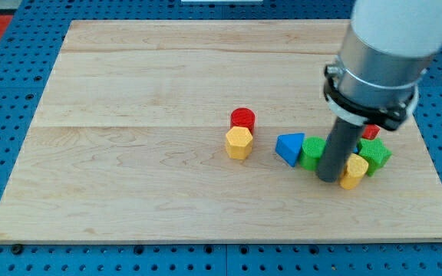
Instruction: Move the green circle to the top right
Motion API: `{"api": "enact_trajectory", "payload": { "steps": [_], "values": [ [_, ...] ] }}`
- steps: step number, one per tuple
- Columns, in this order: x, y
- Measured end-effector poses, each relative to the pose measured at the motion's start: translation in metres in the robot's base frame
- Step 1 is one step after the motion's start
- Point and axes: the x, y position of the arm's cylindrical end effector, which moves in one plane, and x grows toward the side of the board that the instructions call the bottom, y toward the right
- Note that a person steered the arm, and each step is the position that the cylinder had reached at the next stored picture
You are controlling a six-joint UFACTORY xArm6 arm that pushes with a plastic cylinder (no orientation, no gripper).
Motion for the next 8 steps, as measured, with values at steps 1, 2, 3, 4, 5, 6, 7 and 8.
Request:
{"api": "enact_trajectory", "payload": {
  "steps": [1,2,3,4,5,6,7,8],
  "values": [
    [-0.026,-0.035],
    [-0.036,-0.06],
    [-0.036,-0.061],
    [-0.031,-0.049],
    [-0.026,-0.017],
    [-0.038,-0.005],
    [-0.055,-0.003],
    [-0.065,0.017]
  ]
}}
